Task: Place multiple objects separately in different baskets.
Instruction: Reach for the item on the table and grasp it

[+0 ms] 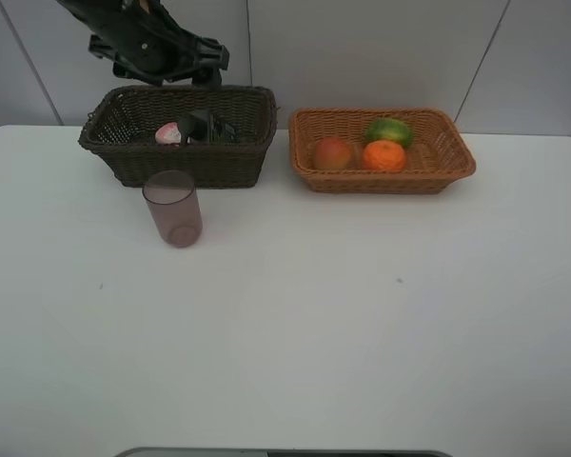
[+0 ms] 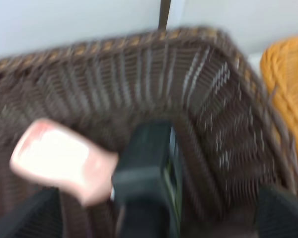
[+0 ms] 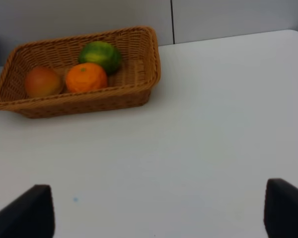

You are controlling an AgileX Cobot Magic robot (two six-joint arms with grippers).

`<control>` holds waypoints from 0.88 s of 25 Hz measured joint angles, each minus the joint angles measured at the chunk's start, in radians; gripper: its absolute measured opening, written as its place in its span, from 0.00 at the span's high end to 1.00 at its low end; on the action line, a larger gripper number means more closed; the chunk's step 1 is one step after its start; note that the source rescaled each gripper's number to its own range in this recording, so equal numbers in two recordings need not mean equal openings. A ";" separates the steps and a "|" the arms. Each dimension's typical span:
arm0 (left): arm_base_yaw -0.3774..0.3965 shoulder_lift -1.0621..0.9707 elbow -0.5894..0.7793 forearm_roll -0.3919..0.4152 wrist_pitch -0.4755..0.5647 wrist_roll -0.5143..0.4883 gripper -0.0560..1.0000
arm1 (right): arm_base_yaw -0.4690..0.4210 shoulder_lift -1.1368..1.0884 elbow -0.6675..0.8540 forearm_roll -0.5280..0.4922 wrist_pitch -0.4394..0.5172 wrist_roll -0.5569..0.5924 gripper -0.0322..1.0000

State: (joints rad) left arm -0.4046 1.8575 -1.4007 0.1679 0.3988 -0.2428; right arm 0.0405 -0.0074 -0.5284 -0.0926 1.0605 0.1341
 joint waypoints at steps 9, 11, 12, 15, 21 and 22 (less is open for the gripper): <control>-0.116 -0.043 -0.001 -0.047 0.340 0.142 0.01 | 0.000 0.000 0.000 0.000 0.000 0.000 0.17; -0.135 -0.043 -0.001 -0.063 0.414 0.185 0.01 | 0.000 0.000 0.000 0.000 0.000 0.000 0.17; -0.143 -0.043 -0.001 -0.071 0.451 0.200 0.01 | 0.000 0.000 0.000 0.000 0.000 0.000 0.17; -0.157 -0.042 -0.001 -0.079 0.526 0.224 0.01 | 0.000 0.000 0.000 0.000 0.000 0.000 0.17; -0.164 0.010 -0.001 -0.073 0.587 0.230 0.01 | 0.000 0.000 0.000 0.000 0.000 0.000 0.17; -0.164 0.018 -0.001 -0.071 0.587 0.230 0.01 | 0.000 0.000 0.000 0.000 0.000 0.000 0.17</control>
State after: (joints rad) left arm -0.5683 1.8755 -1.4019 0.0964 0.9858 -0.0132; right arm 0.0405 -0.0074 -0.5284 -0.0926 1.0605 0.1341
